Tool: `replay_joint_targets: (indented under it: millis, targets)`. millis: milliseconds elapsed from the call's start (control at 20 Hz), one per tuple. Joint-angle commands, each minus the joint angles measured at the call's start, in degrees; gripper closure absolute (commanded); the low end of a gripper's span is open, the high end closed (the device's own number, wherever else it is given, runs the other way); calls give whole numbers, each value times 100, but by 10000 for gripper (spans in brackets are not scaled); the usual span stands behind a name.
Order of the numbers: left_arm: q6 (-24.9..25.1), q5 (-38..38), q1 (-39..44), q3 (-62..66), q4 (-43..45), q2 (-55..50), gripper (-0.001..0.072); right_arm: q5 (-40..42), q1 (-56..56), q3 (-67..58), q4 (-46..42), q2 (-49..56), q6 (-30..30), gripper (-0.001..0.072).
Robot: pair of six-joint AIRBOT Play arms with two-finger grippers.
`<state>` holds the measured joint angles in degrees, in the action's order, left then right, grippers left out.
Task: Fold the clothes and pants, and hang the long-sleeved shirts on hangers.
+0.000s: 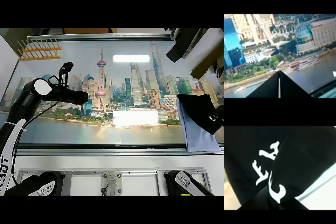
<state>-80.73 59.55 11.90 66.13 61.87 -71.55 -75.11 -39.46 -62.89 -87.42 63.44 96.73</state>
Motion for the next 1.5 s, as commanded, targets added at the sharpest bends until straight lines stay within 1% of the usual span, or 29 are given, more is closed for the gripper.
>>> replay_joint_targets:
  millis: [0, 50, 100, 250, 350, 500, 600, 800, 850, 900, 950, 1000, 1150, 1450]
  targets:
    - [-2, -2, 0, -2, 4, 0, 698, -365, -4, 107, -494, -28, 13, 534]
    - [-2, -2, 2, 0, 4, 0, 698, -409, -4, 107, -551, -42, 13, 231]
    - [-2, -2, 2, -2, 4, 0, 698, -376, -2, 107, -557, -90, 9, 51]
    - [-2, -4, 2, -2, 4, 0, 698, 210, 201, 107, -234, -597, -426, 53]
    - [-4, -4, 2, -2, 2, 0, 698, 568, 636, 107, 245, -1095, -765, 53]
    - [-4, -4, 2, -2, -2, 0, 698, 706, 1567, 107, 1198, -1567, -1141, 53]
    - [-4, -13, 2, -2, 0, 0, 698, 699, 2286, 109, 1639, -1620, -1150, 53]
    - [-7, 0, 2, -2, -4, 0, 698, 699, 3589, 129, 1692, -1534, -1150, 57]
    - [-4, -17, 2, 0, -7, 0, 698, 699, 3781, 129, 1696, -1510, -1150, 91]
    - [-7, -17, 2, 0, -11, 0, 697, 697, 3932, 129, 1696, -1493, -1150, 306]
    - [-7, -20, 2, 0, -11, 0, 698, 697, 4024, 129, 1700, -1484, -1147, 555]
    - [-4, -20, 2, 0, -11, 0, 698, 697, 4074, 129, 1703, -1484, -1145, 696]
    - [-7, -20, 2, 0, -9, 0, 698, 566, 4098, 129, 1711, -1484, -1145, 697]
    - [-7, -20, 2, 0, -11, 0, 698, 570, 4098, 129, 1716, -1484, -1145, 697]
